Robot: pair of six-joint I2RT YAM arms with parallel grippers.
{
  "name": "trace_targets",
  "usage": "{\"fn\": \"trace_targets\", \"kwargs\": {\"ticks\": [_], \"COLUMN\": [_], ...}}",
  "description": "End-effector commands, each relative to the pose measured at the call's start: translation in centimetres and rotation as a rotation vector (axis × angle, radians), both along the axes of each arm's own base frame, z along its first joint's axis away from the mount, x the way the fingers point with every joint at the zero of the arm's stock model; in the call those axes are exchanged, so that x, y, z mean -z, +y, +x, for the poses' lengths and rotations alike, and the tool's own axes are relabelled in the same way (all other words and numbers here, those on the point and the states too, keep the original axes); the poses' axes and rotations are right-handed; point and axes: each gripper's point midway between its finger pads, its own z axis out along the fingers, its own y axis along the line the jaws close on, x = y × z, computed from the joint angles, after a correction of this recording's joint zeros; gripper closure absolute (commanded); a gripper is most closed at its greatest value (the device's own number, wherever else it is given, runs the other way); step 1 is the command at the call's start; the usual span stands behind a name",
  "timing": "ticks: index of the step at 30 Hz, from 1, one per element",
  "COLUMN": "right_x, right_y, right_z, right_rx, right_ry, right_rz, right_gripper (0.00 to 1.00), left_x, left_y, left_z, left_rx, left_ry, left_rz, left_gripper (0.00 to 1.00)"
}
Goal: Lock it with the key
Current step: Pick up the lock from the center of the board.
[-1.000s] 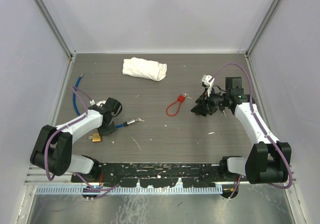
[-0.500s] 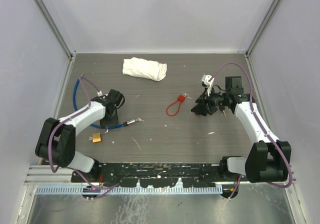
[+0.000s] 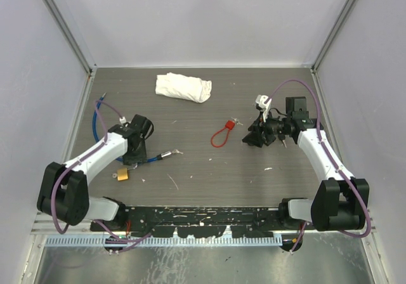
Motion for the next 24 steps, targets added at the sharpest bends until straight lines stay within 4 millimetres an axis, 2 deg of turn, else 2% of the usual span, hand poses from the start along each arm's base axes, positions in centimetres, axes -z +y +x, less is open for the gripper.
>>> {"fn": "trace_targets", "kwargs": {"ticks": [1, 10, 16, 24], "right_x": [-1.7, -1.9, -1.9, -1.7], "right_y": [0.3, 0.3, 0.3, 0.3], "right_z": [0.7, 0.7, 0.6, 0.6], "right_rx": [-0.019, -0.025, -0.026, -0.03], "right_ry": [-0.059, -0.062, -0.062, -0.055], "right_rz": [0.004, 0.004, 0.001, -0.001], "right_gripper": [0.35, 0.35, 0.35, 0.35], "left_x": [0.8, 1.9, 3.8, 2.8], "left_y": [-0.1, 0.3, 0.7, 0.9], "left_z": [0.2, 0.0, 0.6, 1.7], "left_rx": [0.009, -0.006, -0.003, 0.016], "left_ry": [0.044, 0.092, 0.155, 0.127], "left_rz": [-0.04, -0.039, -0.001, 0.027], "left_gripper": [0.59, 0.61, 0.64, 0.64]}}
